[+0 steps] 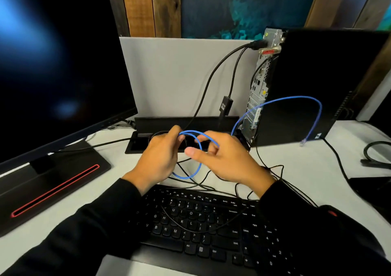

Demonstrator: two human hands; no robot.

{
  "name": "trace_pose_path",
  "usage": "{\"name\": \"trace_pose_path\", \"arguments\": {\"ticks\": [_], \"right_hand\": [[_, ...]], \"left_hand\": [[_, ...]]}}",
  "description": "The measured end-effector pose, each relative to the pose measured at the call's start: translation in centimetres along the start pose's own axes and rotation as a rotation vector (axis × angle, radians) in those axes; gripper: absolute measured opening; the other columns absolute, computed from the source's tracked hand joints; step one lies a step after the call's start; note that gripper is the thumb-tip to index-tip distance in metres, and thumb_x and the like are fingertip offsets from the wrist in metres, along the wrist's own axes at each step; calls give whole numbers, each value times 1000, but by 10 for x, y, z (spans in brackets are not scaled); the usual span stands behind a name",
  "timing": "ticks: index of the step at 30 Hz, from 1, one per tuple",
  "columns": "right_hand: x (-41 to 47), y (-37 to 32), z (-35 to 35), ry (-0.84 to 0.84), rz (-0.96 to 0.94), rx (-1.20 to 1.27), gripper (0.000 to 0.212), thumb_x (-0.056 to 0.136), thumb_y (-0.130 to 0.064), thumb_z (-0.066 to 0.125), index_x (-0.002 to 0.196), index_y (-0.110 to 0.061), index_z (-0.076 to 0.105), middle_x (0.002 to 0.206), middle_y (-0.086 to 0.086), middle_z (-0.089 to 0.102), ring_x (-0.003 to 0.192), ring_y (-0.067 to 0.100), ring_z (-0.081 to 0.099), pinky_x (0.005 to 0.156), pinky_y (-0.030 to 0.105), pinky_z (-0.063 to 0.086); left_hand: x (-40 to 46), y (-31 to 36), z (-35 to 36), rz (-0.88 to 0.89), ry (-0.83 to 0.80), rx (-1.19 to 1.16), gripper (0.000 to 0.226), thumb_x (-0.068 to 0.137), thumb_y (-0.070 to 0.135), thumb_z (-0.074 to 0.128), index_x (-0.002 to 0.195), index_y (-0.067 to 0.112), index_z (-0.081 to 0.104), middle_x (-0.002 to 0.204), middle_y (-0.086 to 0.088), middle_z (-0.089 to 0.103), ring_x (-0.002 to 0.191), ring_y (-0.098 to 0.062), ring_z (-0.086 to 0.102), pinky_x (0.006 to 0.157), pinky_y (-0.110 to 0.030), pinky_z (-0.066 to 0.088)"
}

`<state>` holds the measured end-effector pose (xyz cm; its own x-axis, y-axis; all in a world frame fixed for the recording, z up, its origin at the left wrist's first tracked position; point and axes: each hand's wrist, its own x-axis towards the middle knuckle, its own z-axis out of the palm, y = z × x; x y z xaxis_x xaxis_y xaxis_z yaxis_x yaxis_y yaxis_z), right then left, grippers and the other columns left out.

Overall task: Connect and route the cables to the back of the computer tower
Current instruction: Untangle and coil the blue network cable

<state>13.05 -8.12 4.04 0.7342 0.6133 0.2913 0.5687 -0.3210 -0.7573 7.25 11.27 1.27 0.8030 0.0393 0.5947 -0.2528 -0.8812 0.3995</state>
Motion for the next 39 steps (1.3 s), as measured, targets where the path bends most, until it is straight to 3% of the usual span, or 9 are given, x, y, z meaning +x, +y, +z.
{"name": "trace_pose_path", "arguments": {"ticks": [4, 9, 15, 18, 21, 24, 27, 34, 39], "right_hand": [[9, -1, 8, 124, -1, -137, 31, 97, -30, 66, 69, -19, 64, 46, -8, 42, 49, 8, 42, 50, 17, 31], [17, 17, -5, 194, 49, -112, 33, 103, -33, 59, 74, -21, 67, 51, -14, 51, 54, -1, 49, 52, 11, 35], [25, 42, 7, 96, 106, 491, 25, 104, -17, 58, 84, -8, 69, 58, -3, 36, 53, 11, 27, 55, 30, 19], [24, 48, 8, 157, 78, 447, 25, 105, -5, 53, 109, -19, 74, 67, 1, 47, 58, 9, 40, 57, 27, 32], [18, 58, 11, 126, -118, -184, 46, 106, -13, 48, 145, -35, 55, 84, 2, 62, 75, 9, 58, 79, 30, 49], [8, 44, 16, -127, -43, -751, 61, 110, -32, 36, 157, -55, 5, 88, 6, 57, 82, 31, 60, 69, 40, 47], [-2, 22, 36, -262, -32, -959, 68, 109, -23, 38, 163, -35, -1, 106, 12, 58, 94, 36, 62, 68, 39, 40], [19, -1, 52, -159, -235, -606, 36, 89, 3, 57, 123, -8, 63, 139, 11, 54, 117, 30, 61, 92, 38, 55], [9, -2, 31, 129, -263, -204, 27, 85, 1, 69, 90, -17, 49, 76, -3, 58, 68, 20, 56, 64, 34, 48]], "left_hand": [[-1, -13, -5, -49, -2, -85, 23, 107, 25, 45, 86, 17, 45, 58, 4, 49, 55, -13, 50, 54, -22, 37], [2, -30, -10, -238, -237, -595, 25, 106, 20, 52, 84, 13, 61, 70, 0, 64, 74, -19, 69, 83, -30, 51], [6, -31, -8, -511, -124, -1318, 32, 109, 15, 36, 88, 8, 59, 63, 1, 36, 52, -13, 37, 67, -29, 49], [10, -34, -12, -618, -8, -1478, 33, 110, 18, 33, 91, 9, 59, 63, 3, 30, 52, -11, 27, 57, -27, 43], [13, -34, -12, -692, 117, -1437, 33, 110, 14, 33, 91, 9, 59, 62, 2, 29, 54, -12, 26, 54, -26, 36], [17, -28, -10, -772, 264, -1356, 35, 107, 8, 29, 88, 12, 58, 60, 4, 33, 53, -12, 27, 58, -26, 31], [21, -15, -8, -765, 332, -1324, 34, 105, 5, 29, 88, 14, 56, 61, 5, 38, 53, -9, 31, 61, -26, 28], [-5, 6, 16, -283, -7, -725, 22, 110, 14, 38, 94, 21, 51, 91, 11, 67, 86, -7, 60, 81, -23, 48], [-13, 9, 12, -129, -24, -479, 15, 110, 23, 39, 102, 17, 48, 82, 7, 63, 73, -11, 62, 68, -29, 50]]}}
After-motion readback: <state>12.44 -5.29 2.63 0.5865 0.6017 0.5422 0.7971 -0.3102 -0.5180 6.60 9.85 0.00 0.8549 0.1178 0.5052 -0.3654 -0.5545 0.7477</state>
